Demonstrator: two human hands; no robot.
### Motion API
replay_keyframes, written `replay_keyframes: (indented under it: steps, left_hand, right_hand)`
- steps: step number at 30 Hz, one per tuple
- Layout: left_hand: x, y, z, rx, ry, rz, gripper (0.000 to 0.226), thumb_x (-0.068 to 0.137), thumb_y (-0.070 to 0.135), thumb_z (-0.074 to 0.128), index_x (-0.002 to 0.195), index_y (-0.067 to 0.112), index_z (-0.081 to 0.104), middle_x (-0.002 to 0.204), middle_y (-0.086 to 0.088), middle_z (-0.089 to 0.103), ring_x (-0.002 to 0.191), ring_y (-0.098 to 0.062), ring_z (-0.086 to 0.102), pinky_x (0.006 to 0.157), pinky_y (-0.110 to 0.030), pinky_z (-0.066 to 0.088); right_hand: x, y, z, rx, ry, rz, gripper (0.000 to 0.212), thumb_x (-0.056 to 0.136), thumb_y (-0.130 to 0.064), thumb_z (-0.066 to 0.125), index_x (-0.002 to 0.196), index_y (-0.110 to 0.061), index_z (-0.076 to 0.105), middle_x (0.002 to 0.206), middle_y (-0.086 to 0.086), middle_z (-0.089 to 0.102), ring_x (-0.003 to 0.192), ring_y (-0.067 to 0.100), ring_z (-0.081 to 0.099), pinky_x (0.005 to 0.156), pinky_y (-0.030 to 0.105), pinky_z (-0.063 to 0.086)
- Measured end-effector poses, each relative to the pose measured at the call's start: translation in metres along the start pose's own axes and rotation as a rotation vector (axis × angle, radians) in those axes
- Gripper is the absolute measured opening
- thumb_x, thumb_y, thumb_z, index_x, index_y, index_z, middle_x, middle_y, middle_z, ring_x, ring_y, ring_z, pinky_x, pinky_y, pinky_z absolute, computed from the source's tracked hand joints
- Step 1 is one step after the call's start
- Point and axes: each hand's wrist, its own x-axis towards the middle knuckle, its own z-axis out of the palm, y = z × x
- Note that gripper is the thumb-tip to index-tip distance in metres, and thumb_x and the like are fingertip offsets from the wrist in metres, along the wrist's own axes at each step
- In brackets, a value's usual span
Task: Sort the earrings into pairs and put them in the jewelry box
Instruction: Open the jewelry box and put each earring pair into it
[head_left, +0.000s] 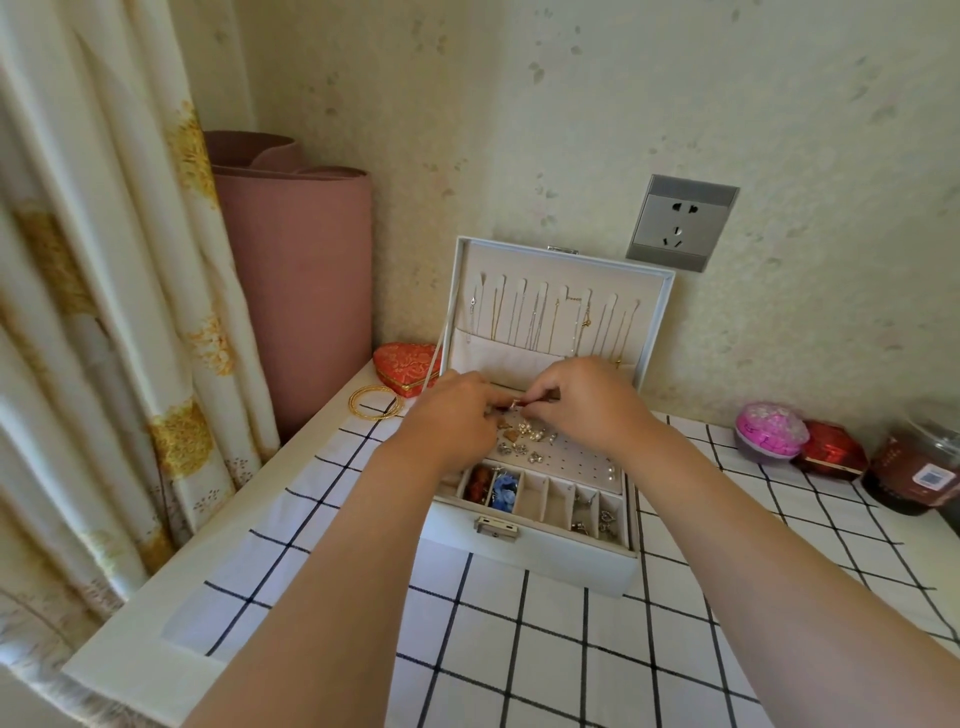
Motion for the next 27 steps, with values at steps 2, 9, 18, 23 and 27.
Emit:
replay_keyframes:
  steps: [2,9,18,23,27]
  left_hand:
    - [0.0003,-0.0001,0.0003,-0.011,0.007,-0.012,0.041,0.097,0.016,0.052,0.132,0.036,0.060,0.128,0.004,0.056,0.122,-0.017,0.040,0.097,-0.033,0.037]
    - [0.0000,-0.0007,0.0007,-0.054,0.006,-0.033,0.043,0.096,0.016,0.052,0.131,0.038,0.059,0.126,0.007,0.056,0.121,-0.014,0.040,0.092,-0.025,0.033]
    - [-0.0010,0.0043,-0.0028,-0.036,-0.016,-0.033,0.052,0.092,0.007,0.049,0.132,0.038,0.059,0.125,0.004,0.056,0.123,-0.019,0.040,0.102,-0.035,0.040]
    - [0.0008,0.0003,0.0003,-0.069,-0.005,-0.035,0.052,0.090,0.006,0.050,0.131,0.036,0.061,0.125,0.006,0.057,0.123,-0.016,0.043,0.095,-0.029,0.040]
    - [0.0019,-0.0012,0.0023,-0.061,0.000,-0.035,0.049,0.091,0.008,0.053,0.131,0.036,0.061,0.125,0.007,0.057,0.123,-0.015,0.042,0.096,-0.028,0.037]
  right_hand:
    - [-0.0010,-0.0002,0.0014,0.015,0.046,0.004,0.005,0.083,-0.024,0.080,0.088,-0.025,0.081,0.080,-0.014,0.071,0.076,0.004,0.065,0.074,0.022,0.050]
    - [0.0032,0.0011,-0.0053,-0.059,-0.071,-0.058,0.014,0.088,-0.024,0.075,0.101,-0.025,0.080,0.093,-0.011,0.075,0.083,0.004,0.064,0.083,0.025,0.050]
    - [0.0023,-0.0006,-0.0032,-0.078,-0.019,-0.088,0.013,0.089,-0.019,0.074,0.099,-0.024,0.080,0.093,-0.009,0.076,0.079,0.004,0.063,0.083,0.027,0.053]
    - [0.0040,-0.0015,-0.0051,-0.087,-0.053,-0.103,0.013,0.088,-0.020,0.075,0.098,-0.026,0.080,0.091,-0.011,0.075,0.082,0.007,0.066,0.083,0.032,0.055]
    - [0.0042,-0.0028,-0.0069,-0.109,-0.071,-0.116,0.015,0.088,-0.019,0.074,0.099,-0.026,0.080,0.090,-0.010,0.075,0.082,0.009,0.067,0.083,0.035,0.056]
